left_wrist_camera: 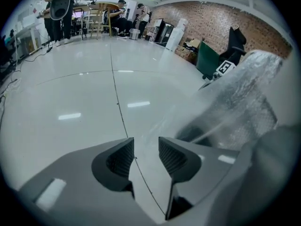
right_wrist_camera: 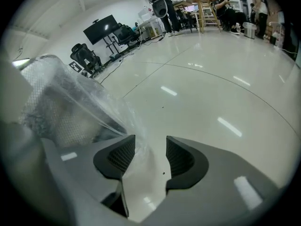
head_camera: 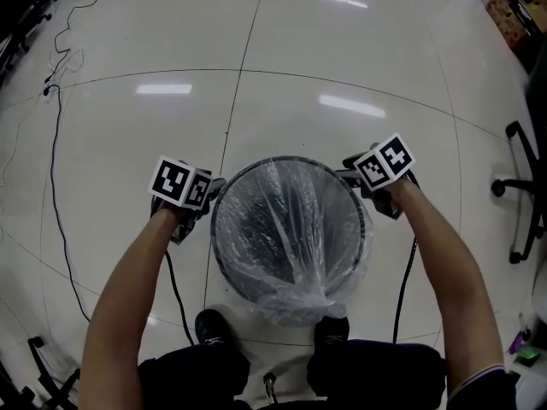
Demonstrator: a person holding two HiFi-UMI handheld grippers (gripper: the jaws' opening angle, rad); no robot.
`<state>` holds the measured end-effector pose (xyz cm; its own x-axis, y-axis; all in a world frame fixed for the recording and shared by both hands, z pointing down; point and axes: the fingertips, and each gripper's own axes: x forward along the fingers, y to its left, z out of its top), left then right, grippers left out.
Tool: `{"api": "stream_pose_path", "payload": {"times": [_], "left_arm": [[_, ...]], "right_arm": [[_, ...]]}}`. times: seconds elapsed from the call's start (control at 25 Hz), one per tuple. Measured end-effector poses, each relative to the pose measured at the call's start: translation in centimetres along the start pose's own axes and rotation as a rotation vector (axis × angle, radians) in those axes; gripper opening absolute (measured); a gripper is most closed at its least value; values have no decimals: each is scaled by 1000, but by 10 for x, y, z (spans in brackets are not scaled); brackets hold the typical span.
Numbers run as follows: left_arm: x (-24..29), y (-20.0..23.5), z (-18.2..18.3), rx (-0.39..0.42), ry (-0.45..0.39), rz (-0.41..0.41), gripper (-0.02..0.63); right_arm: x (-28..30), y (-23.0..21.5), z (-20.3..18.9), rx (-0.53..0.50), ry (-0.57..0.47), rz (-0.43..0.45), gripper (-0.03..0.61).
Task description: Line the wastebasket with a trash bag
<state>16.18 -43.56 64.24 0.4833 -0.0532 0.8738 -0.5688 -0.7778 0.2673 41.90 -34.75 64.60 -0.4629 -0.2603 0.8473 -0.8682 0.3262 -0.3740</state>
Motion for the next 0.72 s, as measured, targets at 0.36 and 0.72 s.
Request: {"api": "stream_pose_path", "payload": {"times": [0.36,0.72], "left_arm": [[-58,-8,26,25,-99,54,159],[-139,-60,63,137,-222,96,12]], "right_arm": [[-72,7,34,-37,-148,-130,41],[-150,72,72,-160,-255,-175,2]]}}
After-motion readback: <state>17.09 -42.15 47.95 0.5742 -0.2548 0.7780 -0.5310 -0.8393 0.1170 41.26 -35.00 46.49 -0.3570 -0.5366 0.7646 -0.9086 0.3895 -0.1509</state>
